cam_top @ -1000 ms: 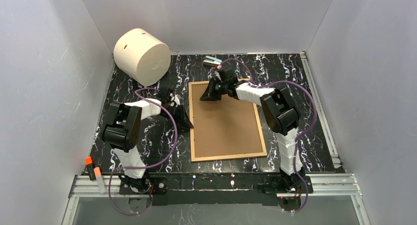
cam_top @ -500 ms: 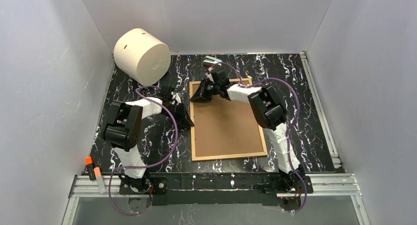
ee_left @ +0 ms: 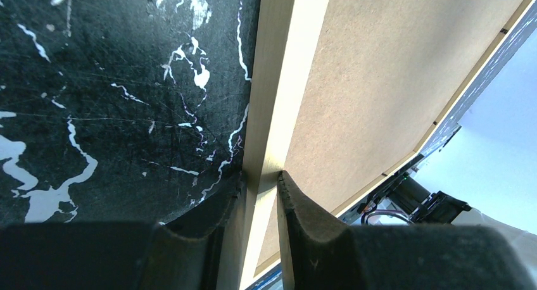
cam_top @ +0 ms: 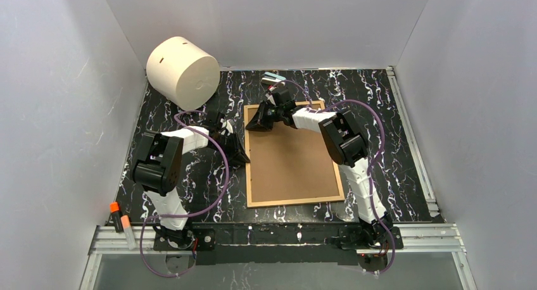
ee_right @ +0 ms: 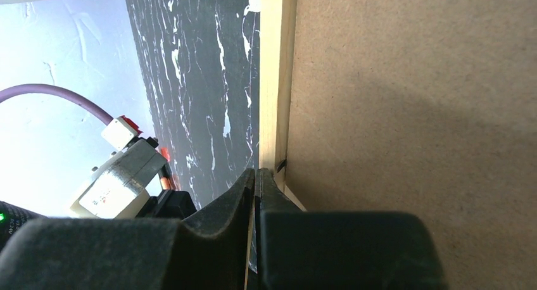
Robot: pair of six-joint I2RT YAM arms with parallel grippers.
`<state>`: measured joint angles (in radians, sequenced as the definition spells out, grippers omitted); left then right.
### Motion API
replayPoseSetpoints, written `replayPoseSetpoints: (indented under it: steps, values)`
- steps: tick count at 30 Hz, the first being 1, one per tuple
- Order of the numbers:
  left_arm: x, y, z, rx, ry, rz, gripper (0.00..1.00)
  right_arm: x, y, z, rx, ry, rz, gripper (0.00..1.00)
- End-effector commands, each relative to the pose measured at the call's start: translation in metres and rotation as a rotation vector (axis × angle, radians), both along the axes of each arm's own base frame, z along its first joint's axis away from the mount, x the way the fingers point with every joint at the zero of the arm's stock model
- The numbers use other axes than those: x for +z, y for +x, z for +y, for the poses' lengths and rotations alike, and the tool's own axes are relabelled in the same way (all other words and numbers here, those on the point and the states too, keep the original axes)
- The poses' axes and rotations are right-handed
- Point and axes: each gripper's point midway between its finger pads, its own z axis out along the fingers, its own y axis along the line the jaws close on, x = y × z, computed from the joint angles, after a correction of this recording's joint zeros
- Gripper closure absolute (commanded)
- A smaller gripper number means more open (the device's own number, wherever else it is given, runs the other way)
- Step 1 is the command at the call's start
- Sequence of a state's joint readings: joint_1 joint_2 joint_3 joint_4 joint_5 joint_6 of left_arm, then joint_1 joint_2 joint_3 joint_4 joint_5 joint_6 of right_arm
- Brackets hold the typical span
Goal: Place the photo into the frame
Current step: Install the photo frame at the center of the board.
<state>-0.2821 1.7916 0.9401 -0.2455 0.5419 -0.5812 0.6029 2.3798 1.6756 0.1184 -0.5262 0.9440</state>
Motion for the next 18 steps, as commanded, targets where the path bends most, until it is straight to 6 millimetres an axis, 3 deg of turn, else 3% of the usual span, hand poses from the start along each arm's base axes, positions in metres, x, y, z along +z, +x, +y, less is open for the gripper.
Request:
replayPoseSetpoints:
  steps: [1,18]
  values:
    - [-0.068,-0.024,0.061,0.011,0.36,0.062,0.82,-0.035,0.008,-0.022,-0.066,-0.111,0.046,0.87]
    - [-0.07,-0.027,0.061,0.011,0.361,0.07,0.82,-0.067,0.005,-0.041,-0.105,-0.205,0.084,0.87]
